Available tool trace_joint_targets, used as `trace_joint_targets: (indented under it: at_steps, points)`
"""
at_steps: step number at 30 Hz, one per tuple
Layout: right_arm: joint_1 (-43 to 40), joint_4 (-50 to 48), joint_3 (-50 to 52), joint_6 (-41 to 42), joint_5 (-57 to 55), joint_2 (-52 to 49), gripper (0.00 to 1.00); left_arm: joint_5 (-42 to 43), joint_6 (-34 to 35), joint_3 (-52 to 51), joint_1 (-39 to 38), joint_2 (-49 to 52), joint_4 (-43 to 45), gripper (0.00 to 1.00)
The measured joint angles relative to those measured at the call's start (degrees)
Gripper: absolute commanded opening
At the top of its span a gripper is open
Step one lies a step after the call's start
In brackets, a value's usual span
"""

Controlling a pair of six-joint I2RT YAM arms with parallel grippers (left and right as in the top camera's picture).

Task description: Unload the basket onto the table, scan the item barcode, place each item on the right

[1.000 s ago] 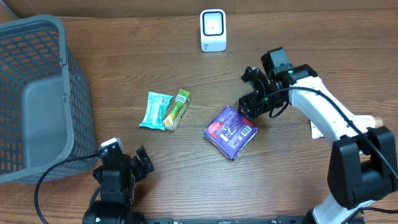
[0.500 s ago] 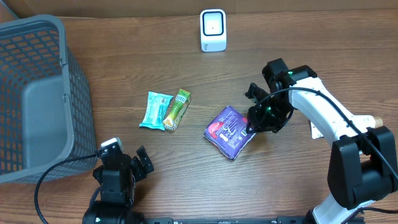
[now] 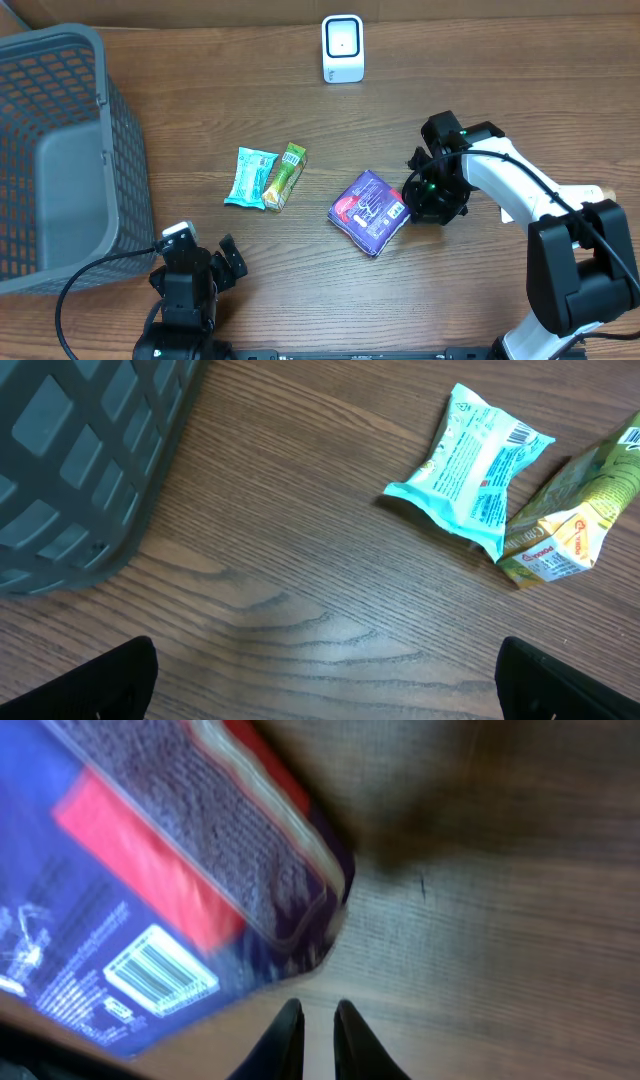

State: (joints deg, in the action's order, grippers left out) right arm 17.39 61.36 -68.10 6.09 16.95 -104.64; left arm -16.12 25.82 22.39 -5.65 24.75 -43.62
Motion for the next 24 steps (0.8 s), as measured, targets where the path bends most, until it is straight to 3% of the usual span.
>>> trace_joint_targets:
  at_steps: [6, 11, 16, 18, 24]
  points:
    - [0.2, -9.0, 1.1, 4.7, -0.5, 0.0, 0.13, 0.0, 0.0, 0.0, 0.0, 0.0, 0.0, 1.0]
    - [0.3, -27.8, 1.7, 8.0, -0.4, 0.0, 0.11, 0.0, 0.0, 0.0, 0.0, 0.0, 0.0, 1.0]
    - [0.4, -43.8, 1.7, 9.5, 6.6, 0.0, 0.11, 0.0, 0.0, 0.0, 0.0, 0.0, 0.0, 1.0]
    - [0.6, -44.1, 1.6, 9.9, 10.3, 0.0, 0.18, 0.0, 0.0, 0.0, 0.0, 0.0, 0.0, 1.0]
    - [1.4, -32.7, 0.4, 10.5, 16.1, 0.2, 0.4, 0.0, 0.0, 0.0, 0.0, 0.0, 0.0, 0.99]
